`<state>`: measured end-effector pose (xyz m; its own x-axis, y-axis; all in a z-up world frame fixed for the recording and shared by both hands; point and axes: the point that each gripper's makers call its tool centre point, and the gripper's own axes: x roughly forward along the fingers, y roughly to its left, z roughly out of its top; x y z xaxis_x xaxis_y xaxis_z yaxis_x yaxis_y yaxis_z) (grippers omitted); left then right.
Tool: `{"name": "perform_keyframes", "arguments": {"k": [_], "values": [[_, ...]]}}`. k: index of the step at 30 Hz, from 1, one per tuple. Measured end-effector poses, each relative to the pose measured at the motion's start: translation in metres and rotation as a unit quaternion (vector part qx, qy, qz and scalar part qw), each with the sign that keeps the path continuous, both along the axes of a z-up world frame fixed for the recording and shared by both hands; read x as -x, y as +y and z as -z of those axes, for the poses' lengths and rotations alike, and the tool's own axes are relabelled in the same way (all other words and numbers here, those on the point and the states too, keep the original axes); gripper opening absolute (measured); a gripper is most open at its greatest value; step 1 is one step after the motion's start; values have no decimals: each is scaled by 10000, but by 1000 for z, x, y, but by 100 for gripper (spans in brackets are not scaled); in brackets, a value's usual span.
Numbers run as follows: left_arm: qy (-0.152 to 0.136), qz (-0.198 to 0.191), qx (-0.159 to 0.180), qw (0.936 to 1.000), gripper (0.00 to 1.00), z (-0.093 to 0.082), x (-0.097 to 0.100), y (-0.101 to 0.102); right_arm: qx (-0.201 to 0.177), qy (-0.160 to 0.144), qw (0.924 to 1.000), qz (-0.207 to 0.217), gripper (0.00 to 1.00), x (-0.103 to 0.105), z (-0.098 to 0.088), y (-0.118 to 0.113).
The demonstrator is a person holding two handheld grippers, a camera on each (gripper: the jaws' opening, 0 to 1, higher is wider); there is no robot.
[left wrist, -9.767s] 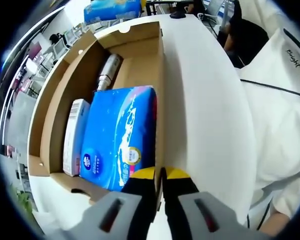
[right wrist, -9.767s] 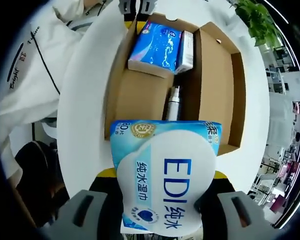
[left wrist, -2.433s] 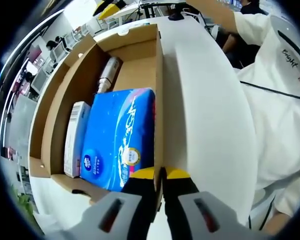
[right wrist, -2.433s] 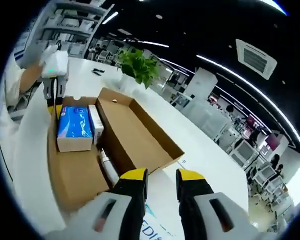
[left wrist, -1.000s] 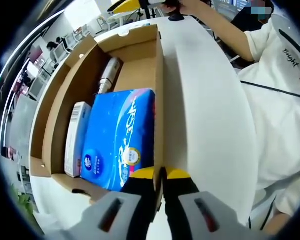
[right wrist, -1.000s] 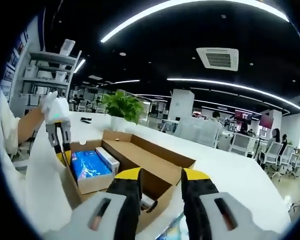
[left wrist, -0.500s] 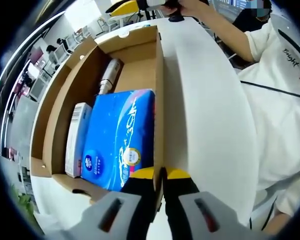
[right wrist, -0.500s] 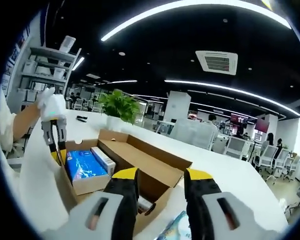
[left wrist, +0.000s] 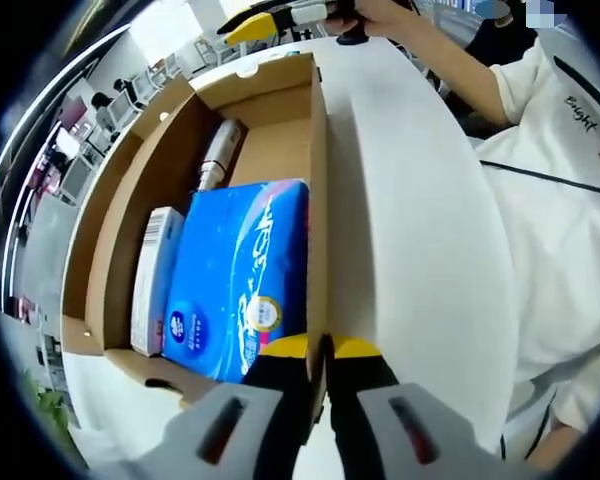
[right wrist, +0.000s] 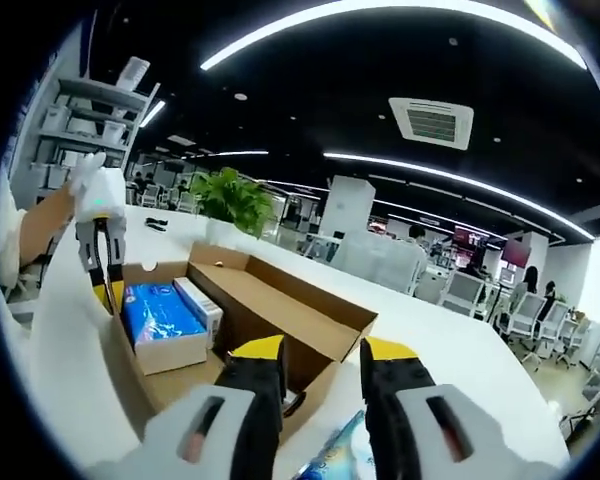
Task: Operate the shoe box by opening the lid, removing the specified soft item, and placing it in the target area until the item is outside and the box remains undamaged.
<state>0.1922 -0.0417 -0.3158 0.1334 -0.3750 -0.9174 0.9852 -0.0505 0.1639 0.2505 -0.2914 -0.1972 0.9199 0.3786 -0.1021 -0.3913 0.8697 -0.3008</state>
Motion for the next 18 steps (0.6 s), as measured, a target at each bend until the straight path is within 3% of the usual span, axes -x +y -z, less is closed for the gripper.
{"name": "perform_keyframes", "arguments": {"k": [7,9,12,17,18], "values": [[34,19,-4,10000,4,0,0,0,280,85,9994,-201,27,1,-2,7],[37,15,-9,10000,4,0,0,0,277,333,9983,-389,28,2,1,12],[45,9,-20,10000,4,0,0,0,472,289,9971,-528,29,1,-2,15],[69,-28,-13,10000,4,0,0,0,805,466,9925,-789,28,3,6,22],[74,-35,-23,10000,4,0,0,0,897,522,9909,-857,24,4,9,24]]}}
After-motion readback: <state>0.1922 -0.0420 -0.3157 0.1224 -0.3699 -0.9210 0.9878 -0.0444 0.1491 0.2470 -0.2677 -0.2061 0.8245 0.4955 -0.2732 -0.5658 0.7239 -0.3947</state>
